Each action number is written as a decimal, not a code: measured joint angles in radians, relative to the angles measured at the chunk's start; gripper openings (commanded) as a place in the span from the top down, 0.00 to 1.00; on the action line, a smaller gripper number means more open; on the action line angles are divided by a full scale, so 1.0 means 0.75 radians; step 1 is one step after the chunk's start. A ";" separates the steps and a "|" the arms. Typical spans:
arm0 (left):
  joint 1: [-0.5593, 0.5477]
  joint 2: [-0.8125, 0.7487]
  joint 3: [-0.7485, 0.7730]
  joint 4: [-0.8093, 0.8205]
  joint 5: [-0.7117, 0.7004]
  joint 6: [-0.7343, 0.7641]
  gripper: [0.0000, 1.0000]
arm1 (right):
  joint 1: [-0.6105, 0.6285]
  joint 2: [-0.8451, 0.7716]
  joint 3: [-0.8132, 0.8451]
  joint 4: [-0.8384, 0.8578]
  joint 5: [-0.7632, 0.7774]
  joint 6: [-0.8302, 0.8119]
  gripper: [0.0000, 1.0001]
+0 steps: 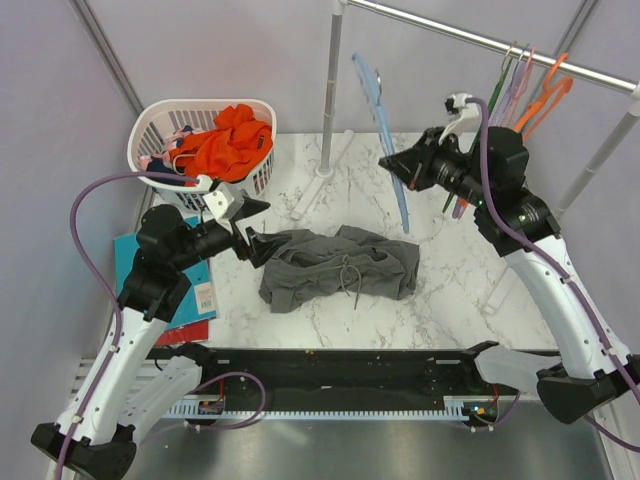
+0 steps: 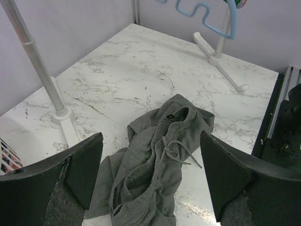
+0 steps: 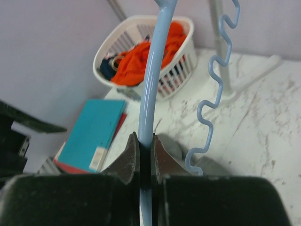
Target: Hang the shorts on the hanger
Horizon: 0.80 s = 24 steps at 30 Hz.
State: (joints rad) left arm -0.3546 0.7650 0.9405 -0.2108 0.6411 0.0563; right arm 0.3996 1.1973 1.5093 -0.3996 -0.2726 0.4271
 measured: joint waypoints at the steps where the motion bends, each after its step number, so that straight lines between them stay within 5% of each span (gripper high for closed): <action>1: 0.000 -0.001 -0.002 -0.002 0.007 0.000 0.09 | 0.005 -0.024 -0.050 -0.007 -0.047 -0.005 1.00; 11: 0.001 -0.096 -0.112 -0.075 0.064 0.105 0.06 | 0.053 -0.251 -0.386 -0.230 -0.437 -0.276 1.00; 24: 0.003 -0.144 -0.157 -0.465 0.213 0.870 0.12 | 0.368 -0.283 -0.480 -0.663 -0.573 -0.924 1.00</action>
State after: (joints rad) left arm -0.3527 0.6571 0.8230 -0.5594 0.8009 0.7086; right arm 0.6758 0.9852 1.1496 -0.8967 -0.7021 -0.2661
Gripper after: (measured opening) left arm 0.901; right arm 0.066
